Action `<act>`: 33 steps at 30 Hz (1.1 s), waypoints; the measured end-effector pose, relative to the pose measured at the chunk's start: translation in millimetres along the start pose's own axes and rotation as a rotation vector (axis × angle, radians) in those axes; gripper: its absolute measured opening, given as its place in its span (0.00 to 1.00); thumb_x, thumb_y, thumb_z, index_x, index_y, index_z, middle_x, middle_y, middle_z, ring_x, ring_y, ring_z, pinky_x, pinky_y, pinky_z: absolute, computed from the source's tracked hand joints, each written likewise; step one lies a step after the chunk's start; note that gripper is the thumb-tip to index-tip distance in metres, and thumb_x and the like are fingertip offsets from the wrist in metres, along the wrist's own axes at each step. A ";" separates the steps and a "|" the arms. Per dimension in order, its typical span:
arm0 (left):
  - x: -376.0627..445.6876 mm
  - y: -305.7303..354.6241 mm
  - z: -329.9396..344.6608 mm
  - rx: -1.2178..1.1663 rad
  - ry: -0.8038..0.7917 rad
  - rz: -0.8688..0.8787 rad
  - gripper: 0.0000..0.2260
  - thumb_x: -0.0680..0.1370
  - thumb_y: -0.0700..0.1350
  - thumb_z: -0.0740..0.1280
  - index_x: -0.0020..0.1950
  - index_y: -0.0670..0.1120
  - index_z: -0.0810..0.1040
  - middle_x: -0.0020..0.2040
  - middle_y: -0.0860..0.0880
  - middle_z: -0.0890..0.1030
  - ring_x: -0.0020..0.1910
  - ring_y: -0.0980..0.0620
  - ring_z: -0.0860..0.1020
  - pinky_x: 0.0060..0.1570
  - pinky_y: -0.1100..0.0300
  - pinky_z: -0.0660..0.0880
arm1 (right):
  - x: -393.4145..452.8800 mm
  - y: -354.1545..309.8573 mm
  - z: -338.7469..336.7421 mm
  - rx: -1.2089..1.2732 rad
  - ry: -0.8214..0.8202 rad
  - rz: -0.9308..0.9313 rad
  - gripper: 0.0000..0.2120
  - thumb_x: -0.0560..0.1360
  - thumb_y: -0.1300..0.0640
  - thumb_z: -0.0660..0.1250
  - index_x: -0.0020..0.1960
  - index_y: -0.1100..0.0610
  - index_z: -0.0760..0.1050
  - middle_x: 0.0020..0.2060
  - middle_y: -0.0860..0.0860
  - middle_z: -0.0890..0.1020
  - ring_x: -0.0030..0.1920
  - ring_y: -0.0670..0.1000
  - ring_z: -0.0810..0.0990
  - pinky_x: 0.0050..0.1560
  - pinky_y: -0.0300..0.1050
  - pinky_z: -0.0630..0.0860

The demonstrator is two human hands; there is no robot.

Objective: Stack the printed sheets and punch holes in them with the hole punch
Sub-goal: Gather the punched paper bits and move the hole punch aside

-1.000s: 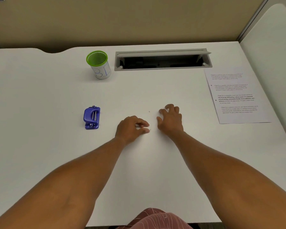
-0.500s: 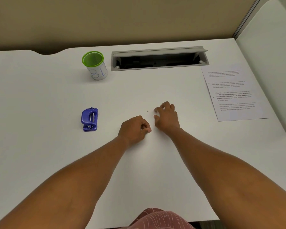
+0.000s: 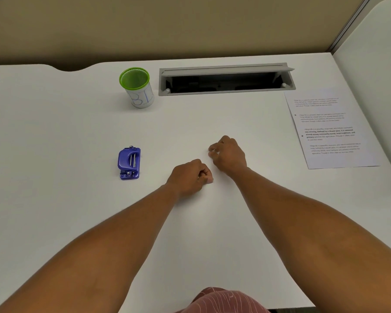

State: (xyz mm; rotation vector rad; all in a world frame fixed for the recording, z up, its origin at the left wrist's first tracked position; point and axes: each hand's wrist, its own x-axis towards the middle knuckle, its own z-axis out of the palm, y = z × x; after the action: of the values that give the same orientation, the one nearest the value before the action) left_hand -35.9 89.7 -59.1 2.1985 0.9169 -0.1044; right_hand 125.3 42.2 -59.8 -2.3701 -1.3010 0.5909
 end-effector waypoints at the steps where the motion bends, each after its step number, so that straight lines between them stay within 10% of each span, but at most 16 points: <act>1: 0.1 -0.1 -0.3 -0.015 -0.002 -0.006 0.01 0.74 0.51 0.68 0.43 0.57 0.78 0.37 0.66 0.77 0.37 0.68 0.76 0.38 0.69 0.66 | 1.5 -0.9 0.0 -0.019 -0.001 -0.009 0.10 0.76 0.55 0.63 0.53 0.51 0.82 0.52 0.48 0.75 0.56 0.49 0.72 0.47 0.45 0.71; 17: 25.5 -18.8 -43.0 -0.303 0.120 -0.016 0.05 0.77 0.47 0.68 0.42 0.55 0.80 0.45 0.60 0.80 0.41 0.63 0.77 0.45 0.63 0.73 | 24.8 -33.8 -13.4 0.070 -0.165 0.038 0.13 0.68 0.67 0.56 0.29 0.53 0.63 0.32 0.49 0.68 0.36 0.54 0.67 0.31 0.42 0.63; 22: 40.3 -27.2 -83.6 -0.335 0.240 -0.013 0.04 0.77 0.47 0.68 0.43 0.54 0.80 0.47 0.58 0.81 0.40 0.64 0.76 0.44 0.63 0.72 | 41.5 -62.1 -22.2 0.228 -0.089 0.026 0.08 0.72 0.66 0.59 0.45 0.64 0.78 0.44 0.54 0.81 0.47 0.57 0.79 0.47 0.51 0.77; 33: 68.7 -48.4 -169.2 -0.321 0.461 -0.054 0.05 0.78 0.50 0.67 0.47 0.50 0.81 0.44 0.58 0.80 0.46 0.55 0.78 0.47 0.61 0.73 | 92.9 -135.8 -39.3 0.348 -0.030 -0.113 0.06 0.77 0.61 0.63 0.46 0.59 0.79 0.41 0.49 0.79 0.39 0.47 0.75 0.33 0.38 0.70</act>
State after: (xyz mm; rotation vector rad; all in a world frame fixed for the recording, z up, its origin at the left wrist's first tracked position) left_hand -49.0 264.6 11.1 1.9256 1.1500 0.5108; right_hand 96.1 185.5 25.3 -2.0004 -1.2219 0.7521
